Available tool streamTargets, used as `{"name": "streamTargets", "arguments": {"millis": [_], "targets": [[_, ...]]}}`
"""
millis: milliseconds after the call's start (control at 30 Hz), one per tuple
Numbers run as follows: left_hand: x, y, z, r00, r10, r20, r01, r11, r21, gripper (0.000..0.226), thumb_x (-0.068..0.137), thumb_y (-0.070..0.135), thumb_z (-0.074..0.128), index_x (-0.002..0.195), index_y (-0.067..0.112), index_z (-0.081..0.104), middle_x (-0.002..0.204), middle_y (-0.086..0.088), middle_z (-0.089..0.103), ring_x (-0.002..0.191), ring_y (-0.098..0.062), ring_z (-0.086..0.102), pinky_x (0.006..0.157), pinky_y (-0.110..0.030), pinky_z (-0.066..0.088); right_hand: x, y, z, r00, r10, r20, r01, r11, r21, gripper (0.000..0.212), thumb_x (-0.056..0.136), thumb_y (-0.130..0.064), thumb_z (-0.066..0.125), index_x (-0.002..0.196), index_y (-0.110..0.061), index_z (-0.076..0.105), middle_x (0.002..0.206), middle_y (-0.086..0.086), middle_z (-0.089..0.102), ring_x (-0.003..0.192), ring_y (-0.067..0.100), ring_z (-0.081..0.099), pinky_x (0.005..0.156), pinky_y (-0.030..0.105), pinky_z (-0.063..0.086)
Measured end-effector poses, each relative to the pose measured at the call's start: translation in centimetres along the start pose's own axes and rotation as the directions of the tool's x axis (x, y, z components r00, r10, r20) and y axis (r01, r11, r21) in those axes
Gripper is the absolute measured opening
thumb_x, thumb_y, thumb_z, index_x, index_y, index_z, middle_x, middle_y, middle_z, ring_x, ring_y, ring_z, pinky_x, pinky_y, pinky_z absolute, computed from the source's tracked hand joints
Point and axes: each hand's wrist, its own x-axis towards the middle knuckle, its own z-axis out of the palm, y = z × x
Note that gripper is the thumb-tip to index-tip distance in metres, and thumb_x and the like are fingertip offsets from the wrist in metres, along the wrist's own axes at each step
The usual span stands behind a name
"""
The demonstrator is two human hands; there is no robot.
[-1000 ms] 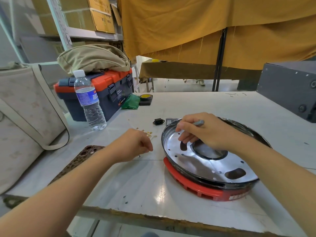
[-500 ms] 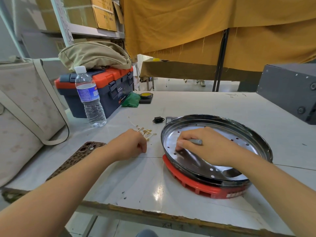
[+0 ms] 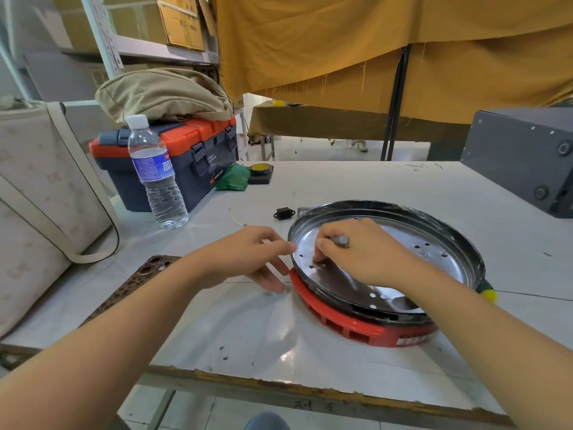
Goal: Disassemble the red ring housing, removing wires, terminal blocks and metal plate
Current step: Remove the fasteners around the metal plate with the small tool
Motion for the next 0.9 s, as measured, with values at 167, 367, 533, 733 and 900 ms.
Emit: {"name": "streamTargets", "arguments": {"millis": [167, 367, 533, 733, 900], "targets": [[0.3, 0.4, 1.3, 0.998, -0.058, 0.02, 0.059, 0.994, -0.091, 0.036, 0.084, 0.026, 0.065, 0.113, 0.017, 0.046, 0.103, -0.018, 0.068, 0.078, -0.033, 0.072, 0.083, -0.038, 0.057, 0.7, -0.2, 0.3, 0.998, 0.058, -0.031, -0.057, 0.997, 0.046, 0.027, 0.094, -0.022, 0.045, 0.083, -0.015, 0.069, 0.09, -0.001, 0.072, 0.094, 0.021, 0.061, 0.089, 0.037, 0.047], [0.8, 0.8, 1.2, 0.999, 0.0, -0.052, -0.005, 0.995, -0.098, 0.017, 0.088, 0.009, 0.057, 0.104, 0.012, 0.059, 0.084, -0.011, 0.069, 0.06, -0.024, 0.068, 0.063, -0.028, 0.06, 0.8, 0.3, -0.4, 0.992, 0.112, 0.053, -0.123, 0.942, 0.311, 0.019, 0.096, -0.018, 0.049, 0.092, -0.016, 0.067, 0.093, -0.003, 0.074, 0.094, 0.009, 0.068, 0.088, 0.028, 0.049], [1.7, 1.0, 1.1, 0.995, 0.054, -0.087, -0.058, 0.998, -0.04, 0.021, 0.087, 0.006, 0.052, 0.095, 0.015, 0.069, 0.086, -0.01, 0.073, 0.059, -0.02, 0.066, 0.062, -0.027, 0.059, 0.6, 0.8, -1.9, 0.988, 0.106, 0.113, -0.149, 0.859, 0.491, 0.021, 0.099, -0.012, 0.044, 0.099, -0.006, 0.065, 0.092, 0.005, 0.075, 0.087, 0.002, 0.07, 0.073, 0.009, 0.051], [3.1, 1.1, 1.5, 0.976, 0.121, -0.18, -0.116, 0.992, 0.039, 0.028, 0.093, 0.009, 0.046, 0.097, 0.022, 0.07, 0.087, -0.004, 0.074, 0.073, -0.016, 0.067, 0.066, -0.025, 0.058, -0.1, 1.2, -2.8, 0.982, 0.03, 0.188, -0.133, 0.817, 0.562, 0.029, 0.101, -0.028, 0.042, 0.1, -0.011, 0.066, 0.086, 0.004, 0.076, 0.082, 0.015, 0.072, 0.081, 0.026, 0.056], [3.7, 1.0, 2.1, 0.951, 0.117, -0.285, -0.125, 0.992, -0.012, 0.027, 0.097, 0.03, 0.049, 0.118, 0.018, 0.06, 0.091, 0.002, 0.07, 0.073, -0.007, 0.065, 0.055, -0.013, 0.049, -0.1, 1.2, -2.7, 0.988, 0.033, 0.151, -0.12, 0.786, 0.607, 0.04, 0.097, -0.037, 0.047, 0.094, -0.005, 0.071, 0.07, 0.005, 0.069, 0.06, 0.013, 0.061, 0.063, 0.02, 0.054]]}}
